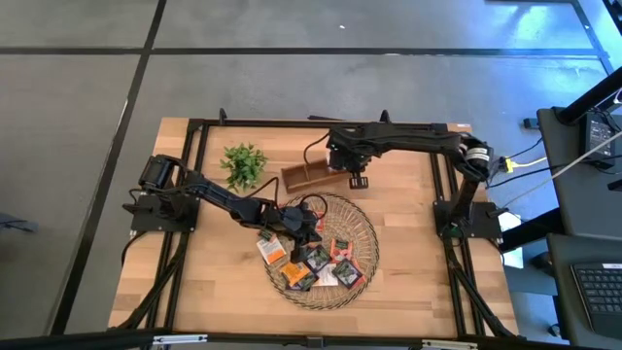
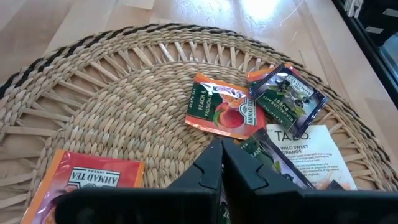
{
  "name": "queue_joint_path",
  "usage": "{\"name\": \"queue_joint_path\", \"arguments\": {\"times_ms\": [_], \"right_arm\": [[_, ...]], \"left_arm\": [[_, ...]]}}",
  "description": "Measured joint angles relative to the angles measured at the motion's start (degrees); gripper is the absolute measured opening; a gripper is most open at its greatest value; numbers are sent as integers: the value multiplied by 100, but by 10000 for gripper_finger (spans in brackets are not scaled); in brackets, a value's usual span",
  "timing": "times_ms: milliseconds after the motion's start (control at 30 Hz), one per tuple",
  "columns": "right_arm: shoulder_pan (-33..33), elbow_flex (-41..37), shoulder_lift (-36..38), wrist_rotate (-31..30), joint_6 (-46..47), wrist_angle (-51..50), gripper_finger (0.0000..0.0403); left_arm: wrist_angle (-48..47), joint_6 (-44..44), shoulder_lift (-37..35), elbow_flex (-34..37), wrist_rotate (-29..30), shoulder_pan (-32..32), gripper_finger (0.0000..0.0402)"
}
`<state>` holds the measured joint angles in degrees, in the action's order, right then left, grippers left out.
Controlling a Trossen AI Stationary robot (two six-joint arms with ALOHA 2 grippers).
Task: Pick & Place Tea
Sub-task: Put the white and orange tea bag into the right section of the wooden organizer, then adjust the wooden organizer on the table
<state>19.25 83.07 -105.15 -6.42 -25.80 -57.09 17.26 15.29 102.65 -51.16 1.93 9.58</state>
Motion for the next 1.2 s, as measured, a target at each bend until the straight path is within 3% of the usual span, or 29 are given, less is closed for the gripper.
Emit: {"name": "queue_joint_path", "arguments": {"times_ms": [233,533,700,1200], "right_arm": [[0,0,10,-28,0,30,6],[-2,0,12,-833,0,75,6],[-2,0,14,-901,-4,202,7],[9,0,21,-1023,-299,858,79]], "left_arm": [[0,-2,-2,0,17,0,4],[0,-2,-4,0,205,0,4],[-6,-2,-4,0,208,0,4],[-95,-2,-4,-1,212,0,4]]}}
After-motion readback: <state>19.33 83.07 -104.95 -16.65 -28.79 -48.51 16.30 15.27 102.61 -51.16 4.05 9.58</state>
